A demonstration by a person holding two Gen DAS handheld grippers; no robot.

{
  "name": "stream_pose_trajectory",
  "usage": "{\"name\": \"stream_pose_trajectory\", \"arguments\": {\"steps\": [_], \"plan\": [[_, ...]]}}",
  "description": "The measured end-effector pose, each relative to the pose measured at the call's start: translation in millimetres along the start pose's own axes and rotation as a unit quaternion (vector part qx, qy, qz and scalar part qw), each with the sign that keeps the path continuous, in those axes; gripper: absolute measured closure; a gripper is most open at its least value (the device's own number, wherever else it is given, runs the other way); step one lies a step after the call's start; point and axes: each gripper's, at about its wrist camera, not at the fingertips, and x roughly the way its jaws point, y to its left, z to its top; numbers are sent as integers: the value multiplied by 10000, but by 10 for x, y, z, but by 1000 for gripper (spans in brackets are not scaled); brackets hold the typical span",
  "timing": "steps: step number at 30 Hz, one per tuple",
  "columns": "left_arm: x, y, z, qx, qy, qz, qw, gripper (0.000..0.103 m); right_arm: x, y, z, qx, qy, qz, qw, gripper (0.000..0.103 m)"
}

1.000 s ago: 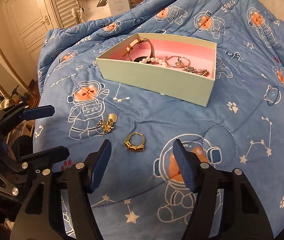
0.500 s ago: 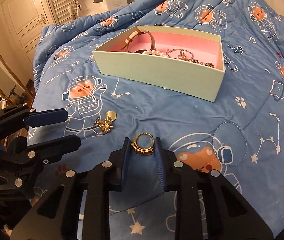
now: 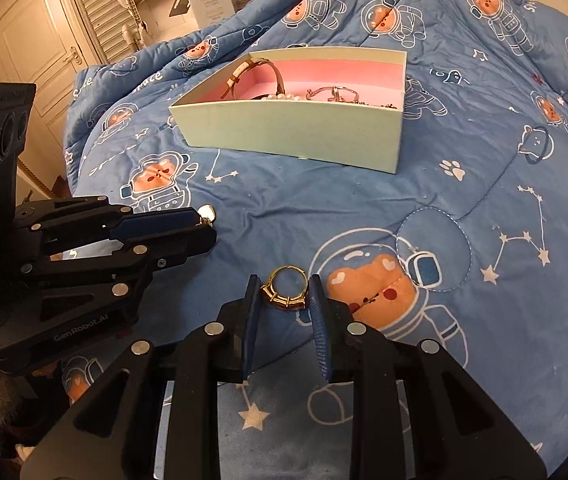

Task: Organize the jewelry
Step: 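Grasp the gold star charm with the left tool while the right tool grasps the gold hoop earring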

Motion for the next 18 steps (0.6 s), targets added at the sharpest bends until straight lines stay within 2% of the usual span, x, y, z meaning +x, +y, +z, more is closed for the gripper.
{"name": "stream_pose_trajectory", "arguments": {"steps": [9,18], "plan": [[6,30,-12,-66,-21,4,10000,88,6,11,-6,-20,-15,-11,10000,78],[-181,27,-28,-219,-279,-159,9992,89,-48,25,-27,-59,-144,2,9999,78]]}}
